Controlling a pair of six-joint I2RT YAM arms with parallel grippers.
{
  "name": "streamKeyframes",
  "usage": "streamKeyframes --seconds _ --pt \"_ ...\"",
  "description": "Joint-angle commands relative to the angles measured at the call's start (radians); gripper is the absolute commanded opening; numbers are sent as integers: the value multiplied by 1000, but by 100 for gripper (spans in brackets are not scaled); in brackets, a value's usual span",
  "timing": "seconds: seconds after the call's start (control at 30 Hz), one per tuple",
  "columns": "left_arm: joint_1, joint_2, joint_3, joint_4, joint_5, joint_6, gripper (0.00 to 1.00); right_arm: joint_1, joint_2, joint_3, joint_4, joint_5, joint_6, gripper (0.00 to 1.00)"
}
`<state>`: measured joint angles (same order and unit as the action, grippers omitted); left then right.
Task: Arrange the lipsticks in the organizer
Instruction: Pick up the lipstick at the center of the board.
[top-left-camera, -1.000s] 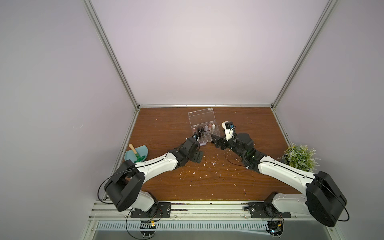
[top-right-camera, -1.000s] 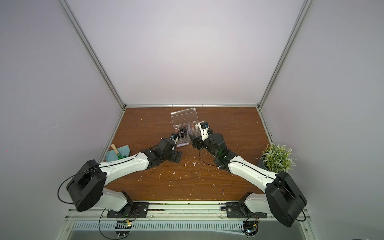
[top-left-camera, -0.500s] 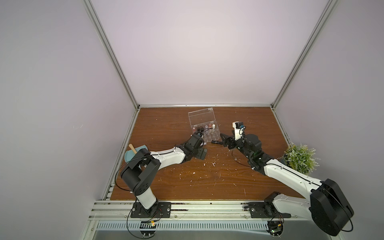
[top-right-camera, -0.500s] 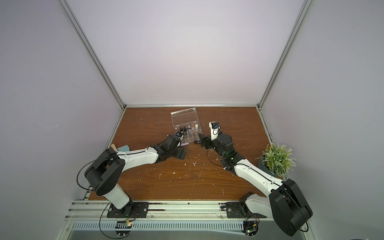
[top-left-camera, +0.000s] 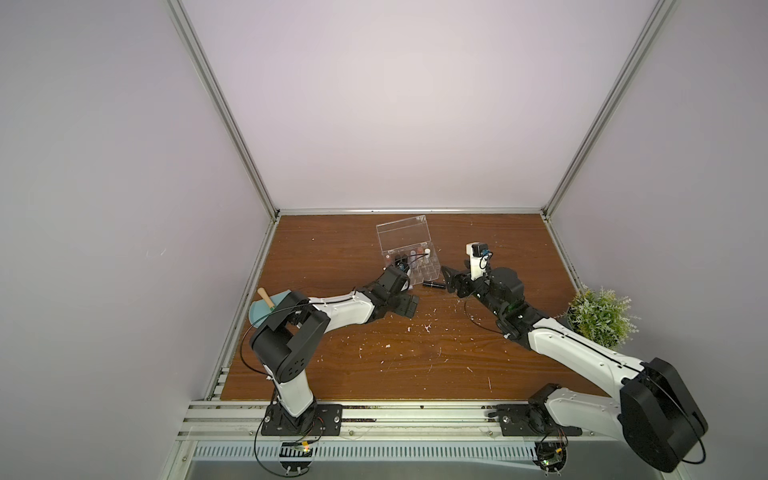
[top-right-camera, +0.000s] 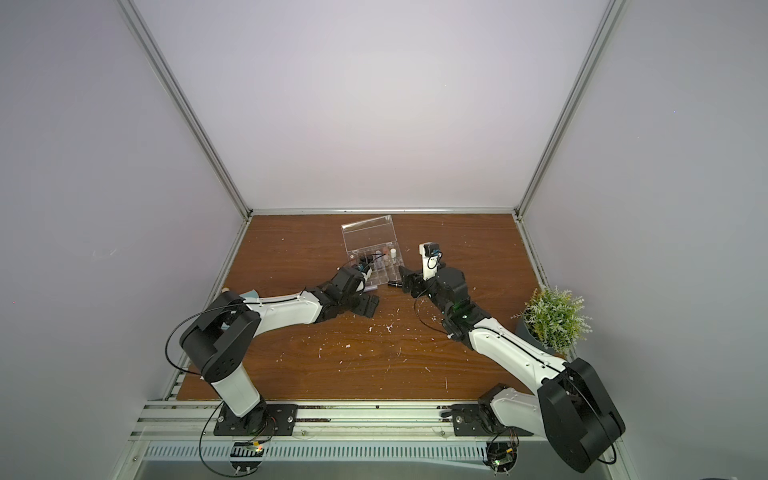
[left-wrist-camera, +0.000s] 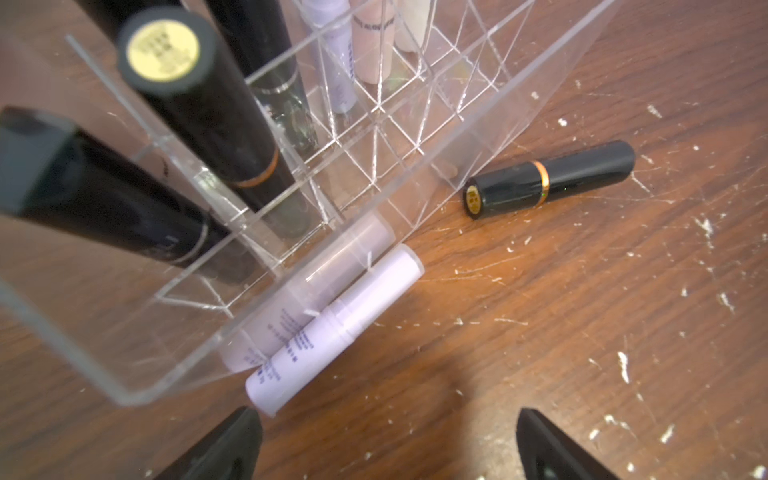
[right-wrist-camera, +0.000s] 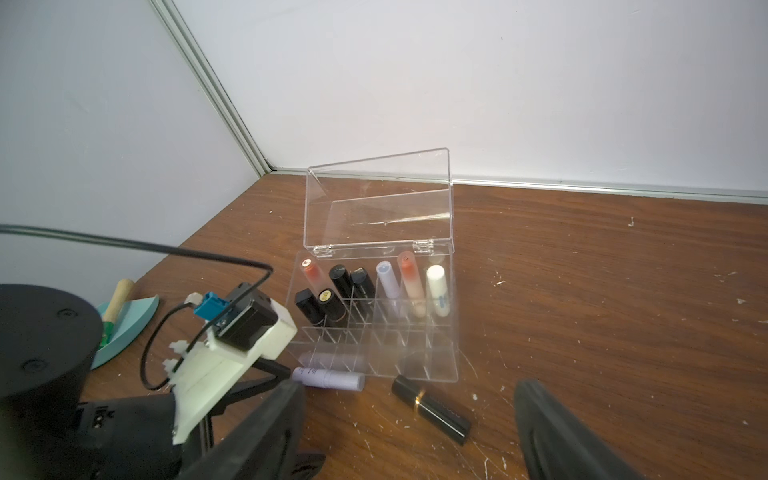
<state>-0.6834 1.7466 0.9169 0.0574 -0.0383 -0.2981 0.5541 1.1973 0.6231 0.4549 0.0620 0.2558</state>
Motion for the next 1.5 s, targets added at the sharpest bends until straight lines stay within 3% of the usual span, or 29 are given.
streamKeyframes --seconds 0.0,0.8,1.07,1.47 --pt "12 23 21 16 25 -10 100 -3 -29 -2 26 -16 10 85" --pt "13 58 61 -21 -8 -9 100 -8 -21 3 27 -29 12 82" --pt "-3 56 70 10 81 -11 100 -8 -24 3 23 -27 12 81" --pt "-98 85 119 11 159 -34 100 -15 -37 0 16 -24 10 81"
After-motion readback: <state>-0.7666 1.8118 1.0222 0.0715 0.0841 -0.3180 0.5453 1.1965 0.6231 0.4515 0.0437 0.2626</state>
